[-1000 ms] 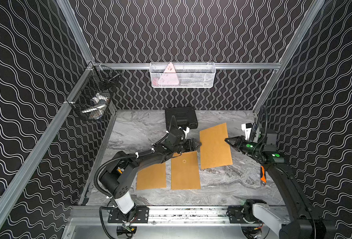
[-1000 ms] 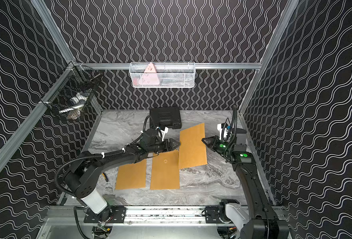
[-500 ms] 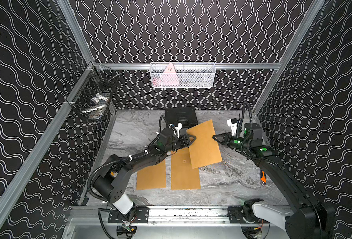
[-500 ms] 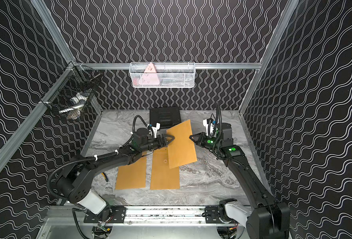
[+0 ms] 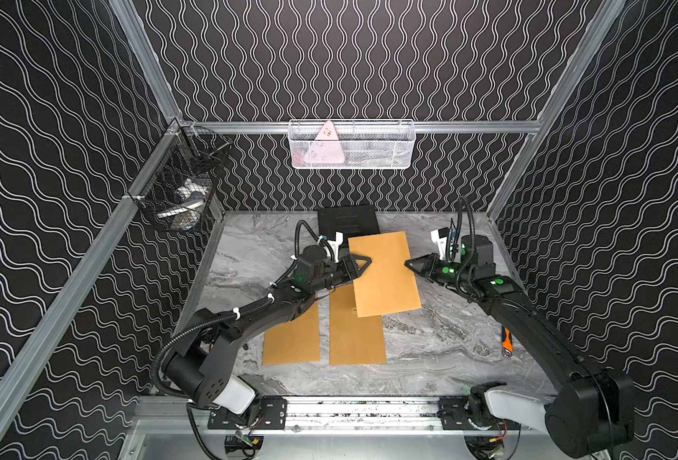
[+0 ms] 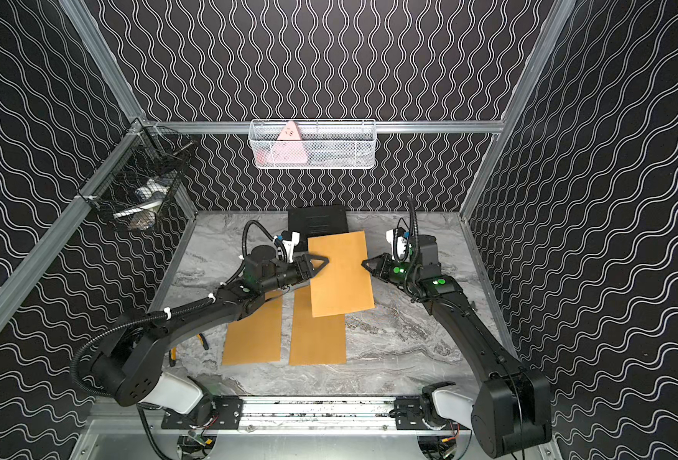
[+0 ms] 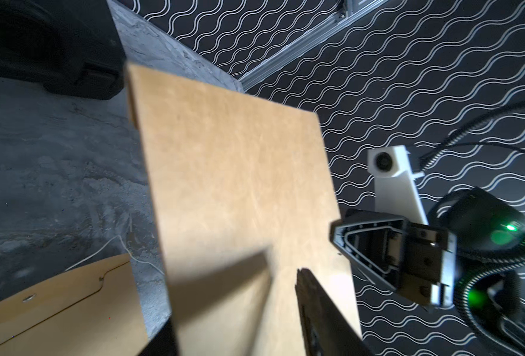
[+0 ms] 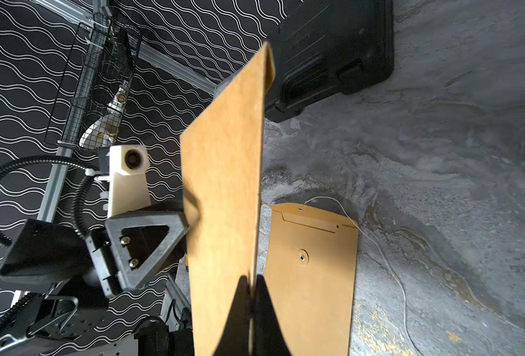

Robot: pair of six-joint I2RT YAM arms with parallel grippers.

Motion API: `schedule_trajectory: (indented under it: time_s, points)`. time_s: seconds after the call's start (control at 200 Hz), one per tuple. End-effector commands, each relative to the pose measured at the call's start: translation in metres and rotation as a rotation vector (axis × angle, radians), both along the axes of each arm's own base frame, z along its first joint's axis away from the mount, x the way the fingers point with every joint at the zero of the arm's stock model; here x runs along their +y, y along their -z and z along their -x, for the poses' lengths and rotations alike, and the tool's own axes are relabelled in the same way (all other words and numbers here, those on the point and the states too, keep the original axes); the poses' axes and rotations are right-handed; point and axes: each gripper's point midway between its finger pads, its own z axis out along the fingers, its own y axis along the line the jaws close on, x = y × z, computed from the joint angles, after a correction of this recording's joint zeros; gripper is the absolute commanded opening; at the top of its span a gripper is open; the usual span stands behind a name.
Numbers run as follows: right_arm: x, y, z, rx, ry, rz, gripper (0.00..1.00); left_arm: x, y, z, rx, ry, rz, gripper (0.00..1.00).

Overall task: Open the file bag
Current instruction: Pick up the file bag from the center of the board.

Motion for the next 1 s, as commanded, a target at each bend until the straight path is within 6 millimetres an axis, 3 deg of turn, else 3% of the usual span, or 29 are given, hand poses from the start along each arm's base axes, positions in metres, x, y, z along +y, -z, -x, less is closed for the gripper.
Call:
schedule_trajectory:
  time_s: [0.0,0.215,0.505,0.996]
  points:
    - [0.007,-0.003,-0.001,-0.026,-0.037,-0.013,0.00,-0.003,-0.034,0.007,-0.108,0.045,0.063,0.38]
    - [0.013,-0.005,0.002,-0.030,-0.065,-0.032,0.05,0.005,-0.030,0.004,-0.117,0.015,0.049,0.00]
    - [0.023,-0.008,0.019,-0.017,-0.130,-0.089,0.31,0.028,-0.025,-0.007,-0.133,-0.052,0.081,0.00]
    - [0.059,0.015,0.047,0.046,-0.251,-0.095,0.35,0.048,-0.026,-0.012,-0.149,-0.104,0.082,0.00]
